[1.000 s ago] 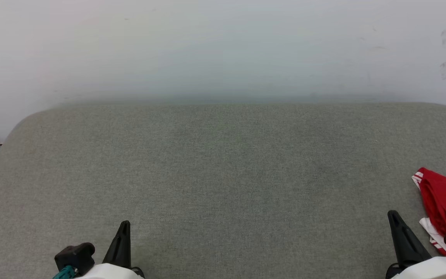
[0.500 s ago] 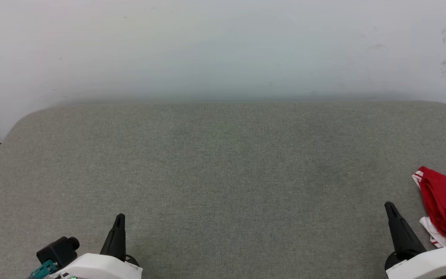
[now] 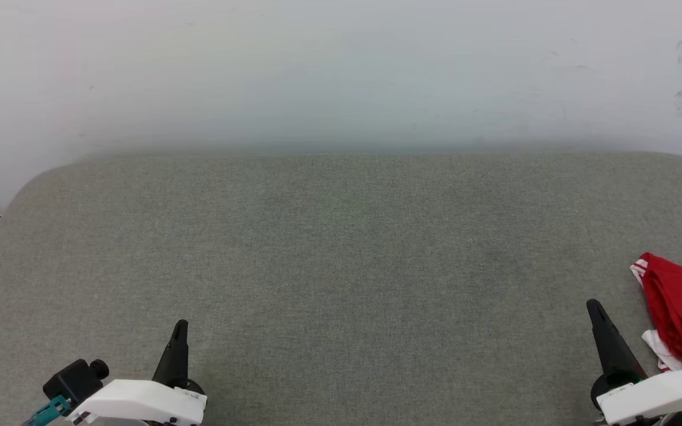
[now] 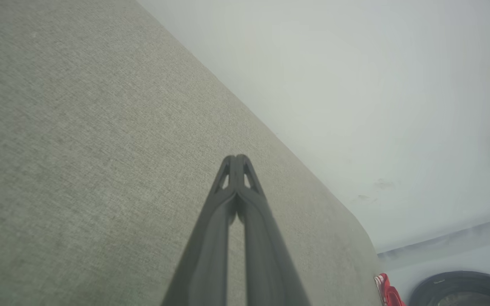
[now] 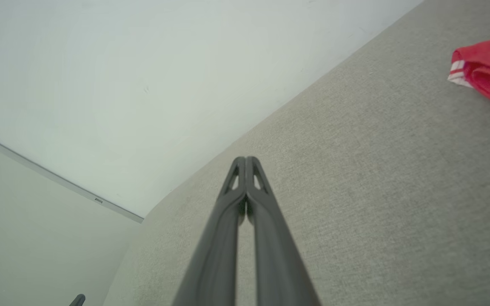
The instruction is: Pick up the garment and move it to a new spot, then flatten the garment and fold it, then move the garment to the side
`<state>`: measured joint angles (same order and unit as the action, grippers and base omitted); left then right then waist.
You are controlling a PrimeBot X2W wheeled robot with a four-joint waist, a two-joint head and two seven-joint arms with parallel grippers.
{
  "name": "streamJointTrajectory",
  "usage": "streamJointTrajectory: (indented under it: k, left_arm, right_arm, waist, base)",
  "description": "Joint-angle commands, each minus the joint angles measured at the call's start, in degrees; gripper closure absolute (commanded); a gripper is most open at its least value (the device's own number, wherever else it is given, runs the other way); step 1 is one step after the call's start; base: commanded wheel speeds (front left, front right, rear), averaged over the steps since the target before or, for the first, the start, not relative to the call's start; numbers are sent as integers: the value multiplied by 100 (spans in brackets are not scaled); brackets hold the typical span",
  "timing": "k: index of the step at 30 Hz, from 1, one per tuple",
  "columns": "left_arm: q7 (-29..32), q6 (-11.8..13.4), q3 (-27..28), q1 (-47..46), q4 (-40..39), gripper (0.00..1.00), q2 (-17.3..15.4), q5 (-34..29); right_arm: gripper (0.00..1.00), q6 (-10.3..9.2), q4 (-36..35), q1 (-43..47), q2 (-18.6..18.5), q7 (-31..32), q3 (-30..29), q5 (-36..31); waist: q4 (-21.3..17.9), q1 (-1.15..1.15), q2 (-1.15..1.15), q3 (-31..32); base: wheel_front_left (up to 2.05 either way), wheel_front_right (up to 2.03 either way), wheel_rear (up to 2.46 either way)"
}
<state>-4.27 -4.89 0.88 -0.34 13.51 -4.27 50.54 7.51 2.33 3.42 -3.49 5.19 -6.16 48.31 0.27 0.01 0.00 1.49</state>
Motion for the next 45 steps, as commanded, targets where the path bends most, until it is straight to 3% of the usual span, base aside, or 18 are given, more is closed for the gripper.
streamJointTrajectory:
  k: [1,45]
  left_arm:
    - [37,-37,52,-167,-46,100,10,171]
    - [720,-183,391,-465,16,100,91,2726]
  right_arm:
    - [100,-1,-2,-149,5,21,-13,193]
    - [100,-2,751,-707,46,92,-32,2876]
  waist:
    - [0,-1,0,-3]
    - [-15,-1,0,-93]
  base:
    - [0,0,0]
    - [0,0,0]
